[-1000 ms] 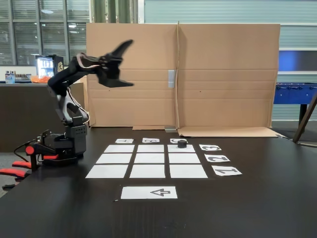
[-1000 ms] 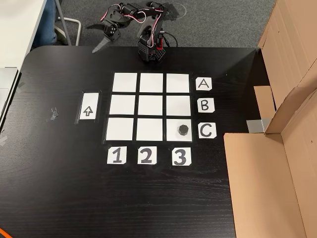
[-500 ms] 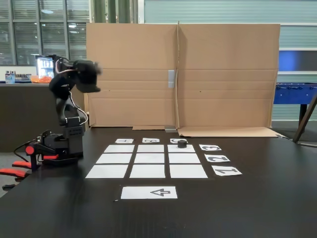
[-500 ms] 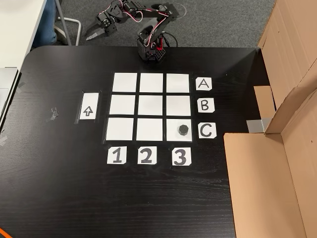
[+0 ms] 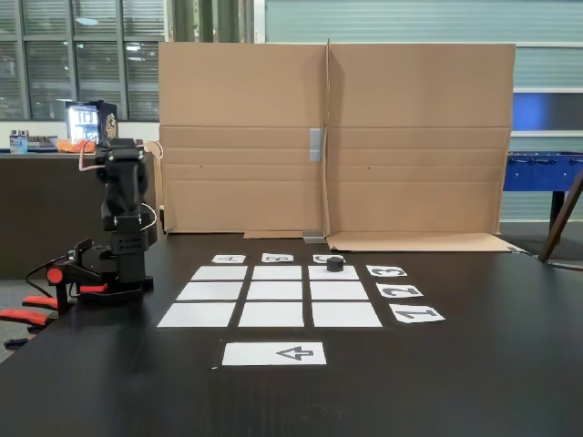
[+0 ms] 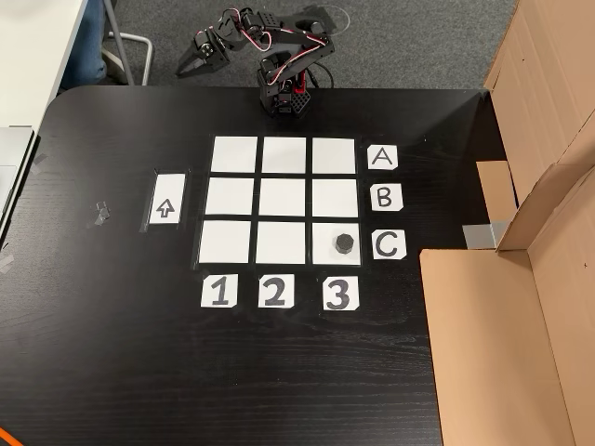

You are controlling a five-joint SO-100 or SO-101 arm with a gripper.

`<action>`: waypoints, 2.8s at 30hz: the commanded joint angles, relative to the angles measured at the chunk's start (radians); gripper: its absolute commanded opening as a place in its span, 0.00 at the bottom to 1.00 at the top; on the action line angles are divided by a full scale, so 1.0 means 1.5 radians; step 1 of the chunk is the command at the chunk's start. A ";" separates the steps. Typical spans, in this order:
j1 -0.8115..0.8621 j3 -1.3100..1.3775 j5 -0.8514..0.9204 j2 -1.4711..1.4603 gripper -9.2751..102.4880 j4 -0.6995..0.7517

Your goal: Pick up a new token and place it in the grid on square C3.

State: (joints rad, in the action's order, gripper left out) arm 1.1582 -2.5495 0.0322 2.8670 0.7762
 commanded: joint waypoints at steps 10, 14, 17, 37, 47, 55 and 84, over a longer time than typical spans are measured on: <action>0.047 -0.132 0.007 0.123 0.08 0.049; 0.047 -0.167 0.019 0.157 0.08 0.084; 0.047 -0.185 0.024 0.185 0.08 0.118; 0.047 -0.283 0.026 0.305 0.08 0.194; 0.047 -0.289 0.027 0.305 0.08 0.194; 0.048 -0.289 0.027 0.305 0.08 0.194; 0.048 -0.289 0.027 0.305 0.08 0.194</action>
State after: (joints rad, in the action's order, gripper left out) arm 1.2210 -2.9851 0.0690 3.3257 1.0707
